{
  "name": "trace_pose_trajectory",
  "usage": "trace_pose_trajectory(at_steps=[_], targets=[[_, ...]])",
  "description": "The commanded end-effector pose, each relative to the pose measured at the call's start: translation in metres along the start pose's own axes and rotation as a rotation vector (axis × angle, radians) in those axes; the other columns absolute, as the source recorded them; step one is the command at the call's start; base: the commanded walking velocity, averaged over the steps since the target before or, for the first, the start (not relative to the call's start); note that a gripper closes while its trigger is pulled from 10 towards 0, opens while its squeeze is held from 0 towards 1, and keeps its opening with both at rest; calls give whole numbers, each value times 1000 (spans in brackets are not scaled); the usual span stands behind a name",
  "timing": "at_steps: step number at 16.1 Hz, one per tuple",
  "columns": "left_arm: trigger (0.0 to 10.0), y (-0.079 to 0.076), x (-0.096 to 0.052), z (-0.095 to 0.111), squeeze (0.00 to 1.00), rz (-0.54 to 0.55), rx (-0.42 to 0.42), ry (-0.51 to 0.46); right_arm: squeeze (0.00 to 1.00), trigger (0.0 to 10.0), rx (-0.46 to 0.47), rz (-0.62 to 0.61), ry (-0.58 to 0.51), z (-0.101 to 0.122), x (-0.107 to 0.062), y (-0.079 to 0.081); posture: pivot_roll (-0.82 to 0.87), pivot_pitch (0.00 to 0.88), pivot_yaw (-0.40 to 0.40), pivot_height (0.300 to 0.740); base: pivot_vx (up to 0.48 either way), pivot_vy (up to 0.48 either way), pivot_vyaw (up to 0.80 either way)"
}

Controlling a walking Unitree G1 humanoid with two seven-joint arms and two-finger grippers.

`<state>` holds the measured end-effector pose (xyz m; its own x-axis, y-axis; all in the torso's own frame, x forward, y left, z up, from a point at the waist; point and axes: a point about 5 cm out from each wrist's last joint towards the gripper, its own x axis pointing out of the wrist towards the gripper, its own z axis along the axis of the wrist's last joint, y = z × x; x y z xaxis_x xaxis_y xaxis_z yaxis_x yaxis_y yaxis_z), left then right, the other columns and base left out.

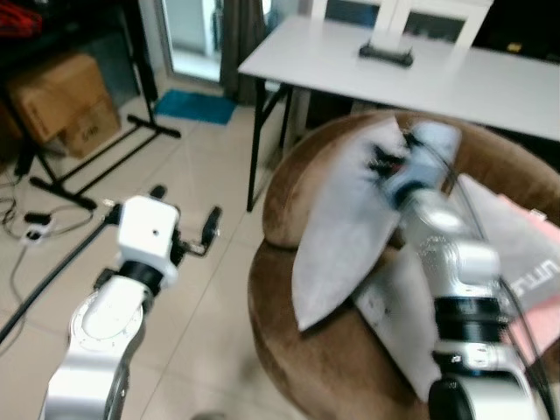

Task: Move the pillow to the sofa from floor

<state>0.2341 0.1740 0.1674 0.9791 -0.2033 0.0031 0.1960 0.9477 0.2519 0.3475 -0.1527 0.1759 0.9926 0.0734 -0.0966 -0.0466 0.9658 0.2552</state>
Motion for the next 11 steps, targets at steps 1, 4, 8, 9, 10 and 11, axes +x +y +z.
trace_pose_trajectory(at_steps=[1,4,8,9,10,11], targets=[[10000,5,-2,1,0,9,12,3,0,10000,8,60,-55,13,1,18,209,0,-61,740,244,0,0],[10000,5,-2,2,0,9,16,2,0,10000,19,91,-47,12,0,22,212,0,-58,740,245,0,-796],[10000,6,-3,2,0,27,42,3,0,10000,-16,208,-16,7,2,37,216,0,-61,740,0,0,-195],[10000,7,-4,2,0,28,45,5,0,10000,-23,227,-15,7,5,42,219,0,-65,740,0,0,0],[10000,7,-5,1,0,25,47,10,0,10000,-27,239,-17,8,9,46,220,0,-68,740,0,0,0],[10000,7,-7,0,0,9,51,23,0,10000,-31,254,-20,10,16,50,222,0,-69,740,0,0,0]])
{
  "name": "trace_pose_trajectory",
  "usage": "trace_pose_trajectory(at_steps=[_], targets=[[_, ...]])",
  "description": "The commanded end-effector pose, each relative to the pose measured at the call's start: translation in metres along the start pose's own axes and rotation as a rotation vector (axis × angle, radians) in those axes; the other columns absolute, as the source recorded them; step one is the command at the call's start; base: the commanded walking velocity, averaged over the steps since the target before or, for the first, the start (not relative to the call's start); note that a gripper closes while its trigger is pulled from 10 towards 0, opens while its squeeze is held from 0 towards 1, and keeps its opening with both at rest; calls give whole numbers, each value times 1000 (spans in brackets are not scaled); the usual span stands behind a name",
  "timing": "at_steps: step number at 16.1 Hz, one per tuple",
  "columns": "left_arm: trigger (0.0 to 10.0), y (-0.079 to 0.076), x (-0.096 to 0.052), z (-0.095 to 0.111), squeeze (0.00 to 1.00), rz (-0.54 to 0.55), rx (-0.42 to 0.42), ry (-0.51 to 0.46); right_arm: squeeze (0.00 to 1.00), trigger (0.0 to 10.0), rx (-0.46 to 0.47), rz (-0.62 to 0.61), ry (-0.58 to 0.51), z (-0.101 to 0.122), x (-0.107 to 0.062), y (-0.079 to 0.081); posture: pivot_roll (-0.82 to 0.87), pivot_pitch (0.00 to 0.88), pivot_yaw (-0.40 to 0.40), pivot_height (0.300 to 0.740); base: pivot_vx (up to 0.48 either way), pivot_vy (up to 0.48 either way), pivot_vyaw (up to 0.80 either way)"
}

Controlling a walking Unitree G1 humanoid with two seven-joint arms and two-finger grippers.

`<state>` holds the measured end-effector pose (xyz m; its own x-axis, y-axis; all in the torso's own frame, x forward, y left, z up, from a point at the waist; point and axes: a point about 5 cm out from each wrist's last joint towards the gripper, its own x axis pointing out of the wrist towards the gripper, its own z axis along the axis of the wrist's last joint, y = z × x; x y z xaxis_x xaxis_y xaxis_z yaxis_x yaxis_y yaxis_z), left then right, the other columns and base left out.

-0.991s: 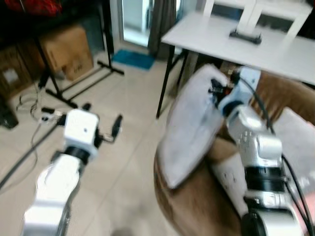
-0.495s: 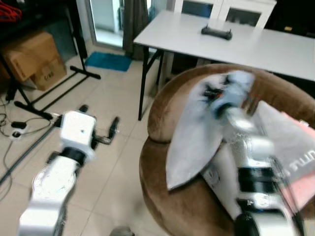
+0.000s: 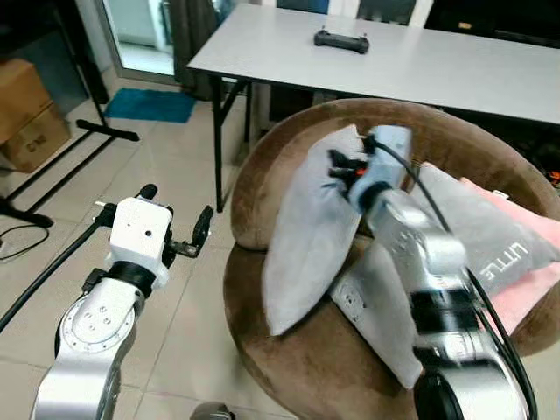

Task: Move the pillow to the sofa from floor

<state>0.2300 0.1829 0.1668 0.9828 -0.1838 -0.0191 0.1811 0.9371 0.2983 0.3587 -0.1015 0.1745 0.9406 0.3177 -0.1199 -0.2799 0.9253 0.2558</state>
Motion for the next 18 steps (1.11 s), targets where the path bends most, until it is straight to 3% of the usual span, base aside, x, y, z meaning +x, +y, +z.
trace_pose_trajectory(at_steps=[1,3,5,9,12,16,18], targets=[[10000,-1,-4,0,0,-45,15,18,0,10000,-21,30,-109,25,7,5,224,0,-70,740,0,0,0],[10000,-4,-14,-6,0,-148,44,73,0,10000,-32,60,-108,30,23,12,230,0,-70,740,0,0,0],[10000,-4,-19,-8,0,-176,43,93,0,10000,-29,60,-96,29,31,12,234,0,-73,740,0,0,0],[10000,-11,-33,-12,0,-323,33,162,0,10000,33,-93,-54,26,44,-9,246,0,-82,740,0,0,0],[10000,-7,-35,-14,0,-322,37,172,0,10000,128,-219,-24,14,43,-30,253,0,-78,740,0,0,0],[10000,-6,-34,-10,0,-325,45,167,0,10000,148,-475,65,-14,25,-72,288,0,-91,740,0,0,0],[10000,-3,-35,-10,0,-322,46,170,0,10000,155,-531,116,-28,17,-83,296,0,-95,740,0,0,0]])
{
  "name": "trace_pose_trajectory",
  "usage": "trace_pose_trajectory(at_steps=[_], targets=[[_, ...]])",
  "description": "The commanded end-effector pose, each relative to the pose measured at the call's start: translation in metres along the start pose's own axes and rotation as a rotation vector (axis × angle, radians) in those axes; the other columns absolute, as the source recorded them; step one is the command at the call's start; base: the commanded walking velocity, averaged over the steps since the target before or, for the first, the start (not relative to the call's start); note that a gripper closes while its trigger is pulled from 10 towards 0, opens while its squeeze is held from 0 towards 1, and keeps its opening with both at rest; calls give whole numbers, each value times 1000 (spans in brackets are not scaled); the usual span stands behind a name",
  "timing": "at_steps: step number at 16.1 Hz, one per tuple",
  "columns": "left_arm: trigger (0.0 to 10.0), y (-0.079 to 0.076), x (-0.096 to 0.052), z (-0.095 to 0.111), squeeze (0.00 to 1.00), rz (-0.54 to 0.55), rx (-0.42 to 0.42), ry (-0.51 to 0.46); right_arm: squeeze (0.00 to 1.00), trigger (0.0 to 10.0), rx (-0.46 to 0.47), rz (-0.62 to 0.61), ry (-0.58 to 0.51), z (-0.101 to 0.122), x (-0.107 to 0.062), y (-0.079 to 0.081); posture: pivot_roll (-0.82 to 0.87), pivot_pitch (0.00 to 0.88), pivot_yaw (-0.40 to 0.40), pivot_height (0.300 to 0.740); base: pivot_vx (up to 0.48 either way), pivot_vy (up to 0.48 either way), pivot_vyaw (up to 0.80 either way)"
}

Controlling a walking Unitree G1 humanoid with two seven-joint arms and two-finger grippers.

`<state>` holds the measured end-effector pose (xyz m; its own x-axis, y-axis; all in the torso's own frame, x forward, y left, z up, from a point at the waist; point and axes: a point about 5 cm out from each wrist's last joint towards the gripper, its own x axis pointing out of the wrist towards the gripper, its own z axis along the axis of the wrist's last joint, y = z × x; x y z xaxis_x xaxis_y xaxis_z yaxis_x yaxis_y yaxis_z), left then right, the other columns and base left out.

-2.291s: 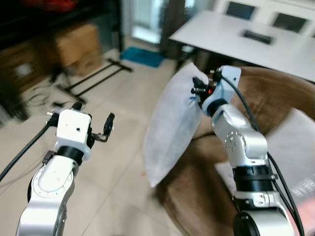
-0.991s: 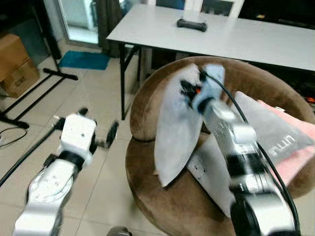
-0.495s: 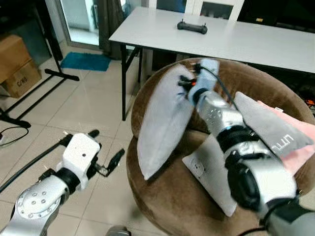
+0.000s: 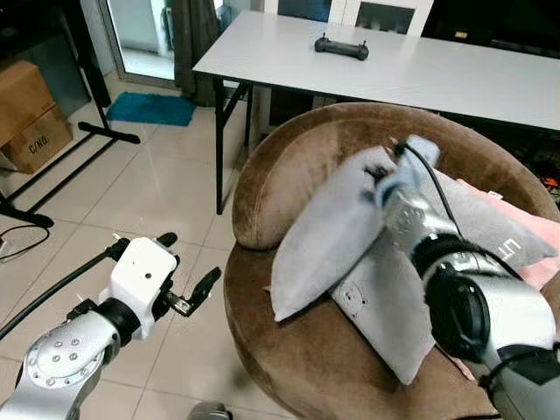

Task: Move the pillow to the sofa from floor

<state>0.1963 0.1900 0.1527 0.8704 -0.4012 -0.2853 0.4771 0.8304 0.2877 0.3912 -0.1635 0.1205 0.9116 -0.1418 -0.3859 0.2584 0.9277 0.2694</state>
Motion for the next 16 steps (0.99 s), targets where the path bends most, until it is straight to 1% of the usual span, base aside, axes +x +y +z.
trace_pose_trajectory(at_steps=[1,2,3,5,6,7,8,9,11,12,13,14,15,16], targets=[[10000,0,-3,4,0,-10,4,-9,0,10000,8,-42,-14,4,1,-8,296,0,-95,740,0,0,0],[10000,-1,-3,3,0,-25,-6,-2,271,10000,40,-49,-16,5,1,-11,296,0,-95,740,0,0,0],[10000,-2,-2,1,0,-41,-8,2,1000,10000,41,-60,-30,8,1,-13,296,0,-90,740,0,0,0],[10000,-2,0,0,0,-45,-7,0,1000,10000,64,-57,-65,17,1,-15,295,0,-86,740,0,0,0],[10000,-1,1,0,0,-44,-7,-5,1000,10000,88,-30,-95,24,1,-15,295,0,-86,740,0,0,0],[10000,0,3,0,0,-42,-7,-8,1000,10000,74,-36,-117,30,1,-19,294,0,-84,740,0,0,0],[10000,0,4,0,0,-41,-8,-9,1000,10000,82,-52,-144,38,1,-25,291,0,-82,740,0,0,0],[10000,0,5,-1,0,-41,-8,-10,1000,10000,94,-73,-162,42,1,-29,291,0,-82,740,0,0,0],[10000,-3,7,-2,0,-39,-15,-18,1000,10000,143,-62,-223,57,-1,-38,274,0,-80,740,0,0,0],[10000,-4,8,-1,0,-26,-28,-34,1000,10000,165,-23,-261,68,-2,-39,265,0,-82,740,0,0,0],[10000,-4,11,1,0,12,-47,-57,1000,10000,150,23,-309,79,-4,-39,253,0,-84,740,0,0,0],[10000,-5,14,2,0,48,-67,-77,1000,10000,143,76,-346,86,-5,-38,237,0,-87,740,0,0,0],[10000,-7,17,2,0,102,-80,-91,1000,10000,156,151,-363,88,-6,-37,223,0,-89,740,0,0,0],[10000,-8,18,2,0,121,-81,-98,890,10000,157,167,-370,87,-7,-38,216,0,-89,740,0,0,0]])
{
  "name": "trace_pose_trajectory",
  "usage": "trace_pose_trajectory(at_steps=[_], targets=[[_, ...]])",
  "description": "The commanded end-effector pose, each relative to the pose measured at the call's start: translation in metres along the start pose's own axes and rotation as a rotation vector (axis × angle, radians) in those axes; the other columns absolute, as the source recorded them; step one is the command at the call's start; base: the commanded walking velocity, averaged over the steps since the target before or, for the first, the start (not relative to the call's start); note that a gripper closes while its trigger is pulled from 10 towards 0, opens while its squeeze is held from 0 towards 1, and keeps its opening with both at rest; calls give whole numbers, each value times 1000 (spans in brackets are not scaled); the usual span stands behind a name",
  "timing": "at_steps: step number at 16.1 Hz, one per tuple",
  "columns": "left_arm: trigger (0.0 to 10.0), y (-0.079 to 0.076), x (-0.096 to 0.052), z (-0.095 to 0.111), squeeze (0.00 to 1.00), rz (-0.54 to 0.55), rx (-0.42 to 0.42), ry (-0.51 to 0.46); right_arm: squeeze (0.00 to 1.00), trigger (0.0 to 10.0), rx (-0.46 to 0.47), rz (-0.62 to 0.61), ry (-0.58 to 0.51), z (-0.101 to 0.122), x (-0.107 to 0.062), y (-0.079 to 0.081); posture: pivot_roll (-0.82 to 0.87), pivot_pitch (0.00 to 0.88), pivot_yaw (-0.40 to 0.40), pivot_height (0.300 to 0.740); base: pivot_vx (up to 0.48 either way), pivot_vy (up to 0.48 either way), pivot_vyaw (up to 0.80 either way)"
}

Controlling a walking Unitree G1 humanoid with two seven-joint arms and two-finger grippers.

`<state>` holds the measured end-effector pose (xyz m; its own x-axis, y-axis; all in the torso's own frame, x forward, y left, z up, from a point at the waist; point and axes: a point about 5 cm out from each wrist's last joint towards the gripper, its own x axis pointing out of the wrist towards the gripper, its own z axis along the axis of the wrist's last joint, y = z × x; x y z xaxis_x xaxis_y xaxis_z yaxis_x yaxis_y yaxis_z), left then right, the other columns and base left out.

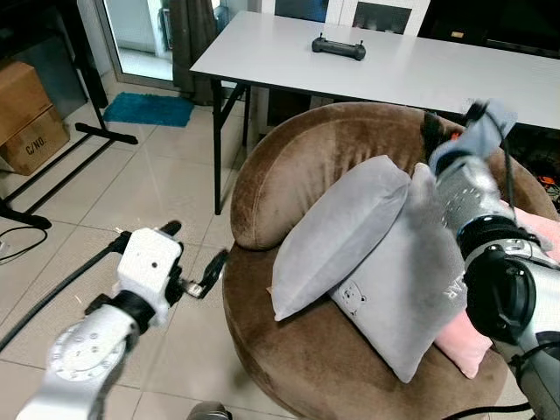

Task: Move the pillow to the sofa from floor

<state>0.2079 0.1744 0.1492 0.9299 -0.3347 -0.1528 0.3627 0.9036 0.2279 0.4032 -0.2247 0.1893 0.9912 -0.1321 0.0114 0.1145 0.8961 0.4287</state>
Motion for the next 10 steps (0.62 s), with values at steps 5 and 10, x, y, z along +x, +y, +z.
trace_pose_trajectory(at_steps=[5,10], targets=[[10000,-1,-7,-10,0,170,0,1,0,10000,-205,132,29,-42,-76,-5,164,0,-91,740,0,0,0],[10000,2,-15,-11,0,254,12,-4,0,10000,-298,93,39,-60,-150,12,148,0,-88,740,0,-63,0]])
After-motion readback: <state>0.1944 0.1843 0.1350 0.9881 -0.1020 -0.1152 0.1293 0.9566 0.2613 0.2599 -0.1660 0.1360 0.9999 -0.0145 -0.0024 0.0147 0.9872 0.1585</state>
